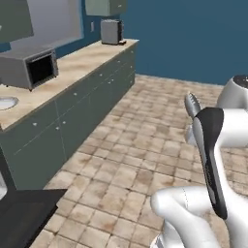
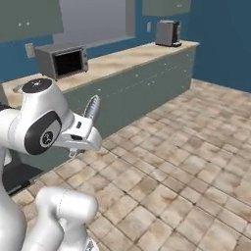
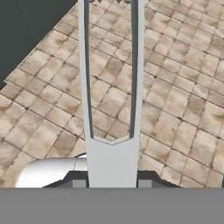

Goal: Pick up the tongs from the counter and place them near the plate next to the oven.

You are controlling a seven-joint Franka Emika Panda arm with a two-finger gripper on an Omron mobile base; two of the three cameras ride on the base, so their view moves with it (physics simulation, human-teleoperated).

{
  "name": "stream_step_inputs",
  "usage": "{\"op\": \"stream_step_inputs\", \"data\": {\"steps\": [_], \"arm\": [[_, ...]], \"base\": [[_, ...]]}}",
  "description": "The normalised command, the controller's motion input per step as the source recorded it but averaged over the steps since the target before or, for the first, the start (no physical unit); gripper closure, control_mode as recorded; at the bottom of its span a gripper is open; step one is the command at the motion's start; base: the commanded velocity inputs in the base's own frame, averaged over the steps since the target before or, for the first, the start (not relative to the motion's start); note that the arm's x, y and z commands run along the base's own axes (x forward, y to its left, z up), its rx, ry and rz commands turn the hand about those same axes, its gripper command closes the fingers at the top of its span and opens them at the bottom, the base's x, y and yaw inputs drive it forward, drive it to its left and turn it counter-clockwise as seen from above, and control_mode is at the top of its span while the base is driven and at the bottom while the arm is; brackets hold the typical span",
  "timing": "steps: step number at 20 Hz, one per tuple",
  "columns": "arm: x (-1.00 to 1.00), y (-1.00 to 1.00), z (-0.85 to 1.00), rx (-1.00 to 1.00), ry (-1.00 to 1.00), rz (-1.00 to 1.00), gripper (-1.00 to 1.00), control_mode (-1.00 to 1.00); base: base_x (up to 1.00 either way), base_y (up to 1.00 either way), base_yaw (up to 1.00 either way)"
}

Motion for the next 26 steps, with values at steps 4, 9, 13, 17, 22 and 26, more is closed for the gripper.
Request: {"op": "stream_step_inputs", "data": {"steps": [4,9,13,17,22,26], "arm": [[0.00,0.00,0.00,0.00,0.00,0.00,1.00,1.00],[0.00,0.00,0.00,0.00,0.00,0.00,1.00,1.00],[0.00,0.00,0.00,0.00,0.00,0.00,1.00,1.00],[0.00,0.00,0.00,0.00,0.00,0.00,1.00,1.00],[0.00,0.00,0.00,0.00,0.00,0.00,1.00,1.00],[0.00,0.00,0.00,0.00,0.00,0.00,1.00,1.00]], "base": [[1.00,-0.08,0.88],[1.00,-0.41,0.79],[1.00,-0.68,0.66],[1.00,-0.53,0.75],[0.96,-0.58,0.75],[0.73,-0.94,0.56]]}}
